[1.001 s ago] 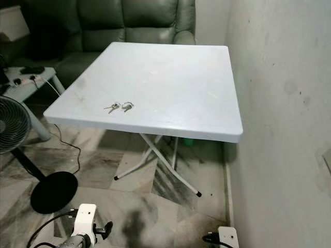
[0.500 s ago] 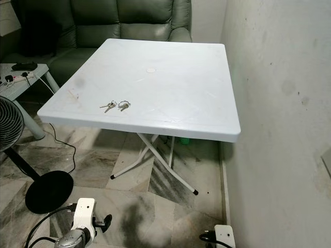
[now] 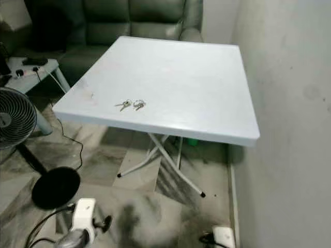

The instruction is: Hang keys on a hook

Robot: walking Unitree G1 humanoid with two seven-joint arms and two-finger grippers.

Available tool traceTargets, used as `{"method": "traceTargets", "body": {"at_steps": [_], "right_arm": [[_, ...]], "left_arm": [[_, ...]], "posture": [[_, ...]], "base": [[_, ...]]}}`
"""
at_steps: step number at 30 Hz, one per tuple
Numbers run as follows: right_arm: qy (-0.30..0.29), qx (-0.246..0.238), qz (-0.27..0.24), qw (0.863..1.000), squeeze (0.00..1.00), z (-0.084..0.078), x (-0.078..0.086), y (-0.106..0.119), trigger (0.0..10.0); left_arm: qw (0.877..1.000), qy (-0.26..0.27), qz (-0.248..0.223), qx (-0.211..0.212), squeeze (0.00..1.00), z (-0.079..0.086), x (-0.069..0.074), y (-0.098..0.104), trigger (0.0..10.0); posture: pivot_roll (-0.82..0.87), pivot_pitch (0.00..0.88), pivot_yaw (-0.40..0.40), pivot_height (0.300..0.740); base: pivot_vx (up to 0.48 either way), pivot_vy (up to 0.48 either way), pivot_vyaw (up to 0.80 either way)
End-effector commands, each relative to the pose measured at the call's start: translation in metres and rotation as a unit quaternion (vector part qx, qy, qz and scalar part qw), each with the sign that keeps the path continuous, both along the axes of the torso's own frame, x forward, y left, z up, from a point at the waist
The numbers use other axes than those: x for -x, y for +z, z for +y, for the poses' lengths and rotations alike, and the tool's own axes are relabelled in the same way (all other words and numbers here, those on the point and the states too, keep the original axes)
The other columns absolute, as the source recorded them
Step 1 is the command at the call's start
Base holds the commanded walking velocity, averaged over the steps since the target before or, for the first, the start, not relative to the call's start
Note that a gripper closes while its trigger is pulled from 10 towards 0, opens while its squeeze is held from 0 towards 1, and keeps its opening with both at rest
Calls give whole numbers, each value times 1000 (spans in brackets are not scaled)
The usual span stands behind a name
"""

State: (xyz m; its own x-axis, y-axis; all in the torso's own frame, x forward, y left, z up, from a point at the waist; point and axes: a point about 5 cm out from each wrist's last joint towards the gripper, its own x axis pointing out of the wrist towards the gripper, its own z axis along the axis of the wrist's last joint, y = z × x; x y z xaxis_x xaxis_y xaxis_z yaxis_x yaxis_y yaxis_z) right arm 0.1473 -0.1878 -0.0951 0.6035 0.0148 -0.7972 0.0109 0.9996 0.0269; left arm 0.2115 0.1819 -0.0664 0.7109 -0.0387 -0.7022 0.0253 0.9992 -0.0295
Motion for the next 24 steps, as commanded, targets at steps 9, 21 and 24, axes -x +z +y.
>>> {"method": "traceTargets", "body": {"at_steps": [9, 21, 24], "right_arm": [[-9, 7, 7, 1000, 0, -9, 6, -1, 10000], [-12, 3, 8, 1000, 0, -8, 6, -1, 10000], [-14, 1, 8, 1000, 0, -7, 7, -2, 10000]], "left_arm": [[1000, -2, 4, 7, 0, -6, 3, -2, 10000], [1000, 2, 3, 6, 0, -5, 2, -2, 10000], [1000, 2, 3, 6, 0, -5, 1, -1, 10000]], "posture": [[-54, 0, 31, 732], [-54, 0, 32, 732], [-54, 0, 33, 732]], "base": [[0, 480, 0], [0, 480, 0], [0, 480, 0]]}}
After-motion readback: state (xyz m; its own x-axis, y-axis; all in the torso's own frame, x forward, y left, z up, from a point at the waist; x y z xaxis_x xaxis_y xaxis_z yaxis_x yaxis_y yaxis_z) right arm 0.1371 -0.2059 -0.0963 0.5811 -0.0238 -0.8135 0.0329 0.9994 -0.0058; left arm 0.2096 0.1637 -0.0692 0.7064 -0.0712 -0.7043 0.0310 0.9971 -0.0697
